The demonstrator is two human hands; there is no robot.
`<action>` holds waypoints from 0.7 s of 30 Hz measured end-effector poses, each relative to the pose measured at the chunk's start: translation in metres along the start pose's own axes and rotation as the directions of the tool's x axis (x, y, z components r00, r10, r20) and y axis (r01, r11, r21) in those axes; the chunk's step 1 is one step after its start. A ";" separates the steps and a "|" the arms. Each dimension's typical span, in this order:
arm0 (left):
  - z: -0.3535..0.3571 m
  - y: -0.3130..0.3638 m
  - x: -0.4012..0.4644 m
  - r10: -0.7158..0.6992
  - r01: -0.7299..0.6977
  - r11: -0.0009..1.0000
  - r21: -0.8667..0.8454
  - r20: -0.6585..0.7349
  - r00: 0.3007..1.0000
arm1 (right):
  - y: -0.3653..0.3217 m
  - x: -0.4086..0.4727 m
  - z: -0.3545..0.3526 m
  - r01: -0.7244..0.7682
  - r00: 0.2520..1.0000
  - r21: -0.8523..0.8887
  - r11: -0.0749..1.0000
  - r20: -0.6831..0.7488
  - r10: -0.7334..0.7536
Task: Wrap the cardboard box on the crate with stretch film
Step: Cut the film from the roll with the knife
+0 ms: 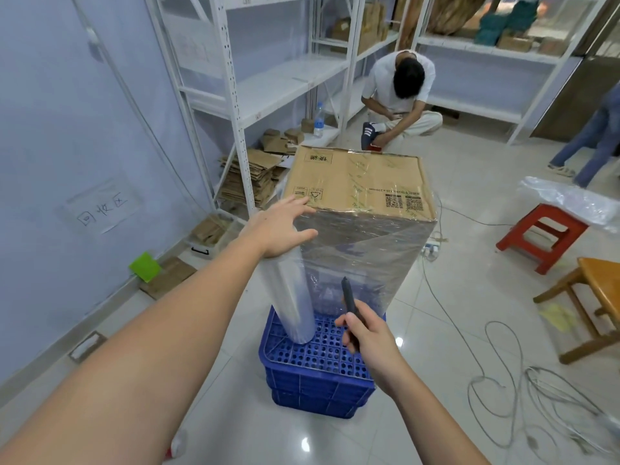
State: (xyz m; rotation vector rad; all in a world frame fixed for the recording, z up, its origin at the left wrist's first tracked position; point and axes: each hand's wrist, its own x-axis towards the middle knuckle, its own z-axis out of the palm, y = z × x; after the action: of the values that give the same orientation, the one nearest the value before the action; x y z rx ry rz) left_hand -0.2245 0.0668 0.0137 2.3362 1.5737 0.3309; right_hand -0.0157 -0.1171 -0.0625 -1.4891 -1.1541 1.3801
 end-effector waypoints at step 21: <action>0.002 -0.003 0.003 0.052 -0.053 0.998 0.042 0.003 0.999 | -0.001 -0.015 -0.006 -0.071 0.997 0.290 0.954 0.019 0.069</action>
State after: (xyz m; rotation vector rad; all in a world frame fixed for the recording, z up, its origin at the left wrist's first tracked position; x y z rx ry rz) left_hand -0.2250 0.0708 0.0110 2.4125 1.5349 0.3094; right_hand -0.0099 -0.1307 -0.0571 -1.3237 -0.8655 1.5321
